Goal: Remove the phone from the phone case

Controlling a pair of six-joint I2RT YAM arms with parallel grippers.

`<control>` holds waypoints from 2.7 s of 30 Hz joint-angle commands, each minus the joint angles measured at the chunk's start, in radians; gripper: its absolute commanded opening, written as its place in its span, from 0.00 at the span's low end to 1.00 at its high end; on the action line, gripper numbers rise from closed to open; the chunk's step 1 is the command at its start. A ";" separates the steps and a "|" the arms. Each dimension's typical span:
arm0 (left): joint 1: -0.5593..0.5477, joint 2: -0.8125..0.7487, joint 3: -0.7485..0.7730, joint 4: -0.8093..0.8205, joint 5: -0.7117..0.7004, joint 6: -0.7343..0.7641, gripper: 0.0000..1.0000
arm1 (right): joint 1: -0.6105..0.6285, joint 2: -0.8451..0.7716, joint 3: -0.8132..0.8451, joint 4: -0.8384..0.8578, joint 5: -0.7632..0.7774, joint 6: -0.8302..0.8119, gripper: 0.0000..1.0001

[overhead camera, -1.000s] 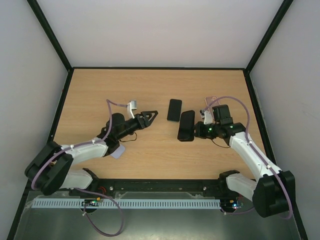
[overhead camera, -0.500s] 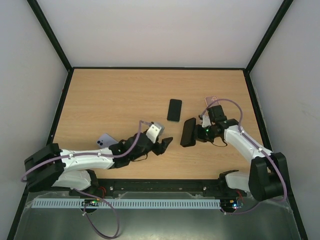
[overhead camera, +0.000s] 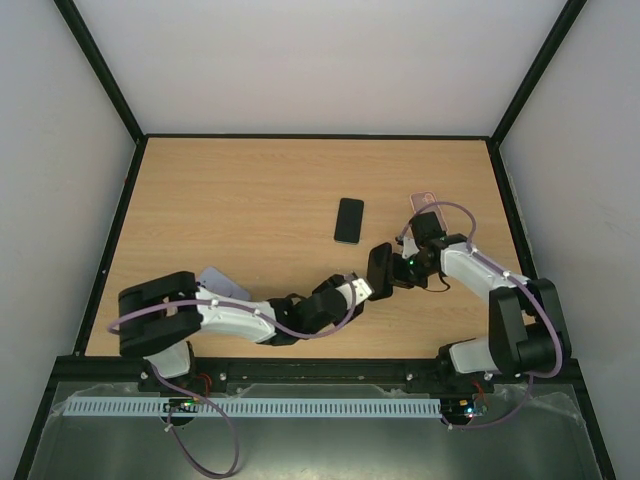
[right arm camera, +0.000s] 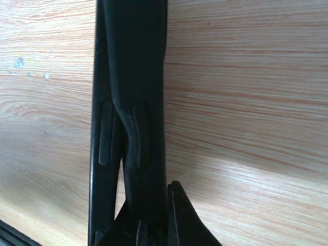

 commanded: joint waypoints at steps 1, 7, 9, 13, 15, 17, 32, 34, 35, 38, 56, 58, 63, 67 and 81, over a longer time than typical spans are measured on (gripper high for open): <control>-0.025 0.076 0.065 0.023 -0.090 0.112 0.58 | -0.003 0.034 0.025 0.028 0.030 -0.011 0.02; -0.043 0.161 0.131 0.010 -0.099 0.172 0.57 | -0.003 0.061 0.031 0.034 0.031 -0.009 0.02; -0.052 0.176 0.140 0.013 -0.093 0.187 0.57 | -0.003 0.059 0.030 0.037 0.028 -0.007 0.02; -0.063 0.221 0.171 0.008 -0.141 0.204 0.56 | -0.003 0.050 0.025 0.042 0.023 -0.004 0.02; -0.067 0.243 0.194 0.001 -0.189 0.213 0.53 | -0.003 0.049 0.025 0.043 0.021 -0.005 0.02; -0.069 0.259 0.209 -0.004 -0.209 0.222 0.51 | -0.003 0.050 0.025 0.043 0.021 -0.004 0.02; -0.107 0.383 0.277 0.103 -0.362 0.304 0.46 | -0.006 0.025 0.019 0.052 -0.018 0.017 0.02; -0.109 0.400 0.289 0.121 -0.404 0.301 0.43 | -0.006 0.021 0.016 0.052 -0.020 0.017 0.02; -0.108 0.407 0.294 0.128 -0.423 0.302 0.41 | -0.007 0.017 0.015 0.052 -0.021 0.017 0.02; -0.108 0.425 0.299 0.169 -0.473 0.316 0.34 | -0.007 0.009 0.014 0.050 -0.026 0.017 0.02; -0.106 0.353 0.224 0.389 -0.602 0.321 0.03 | -0.027 -0.075 0.013 0.052 -0.011 0.046 0.02; -0.107 0.322 0.212 0.379 -0.609 0.300 0.03 | -0.033 -0.082 0.014 0.052 0.019 0.052 0.02; -0.108 0.214 0.160 0.336 -0.585 0.215 0.03 | -0.047 -0.109 0.019 0.056 0.075 0.061 0.02; -0.108 0.106 0.082 0.320 -0.533 0.127 0.03 | -0.055 -0.118 0.025 0.056 0.108 0.063 0.02; -0.120 -0.187 -0.078 0.071 -0.567 -0.034 0.03 | -0.173 0.361 0.508 -0.174 -0.045 -0.462 0.02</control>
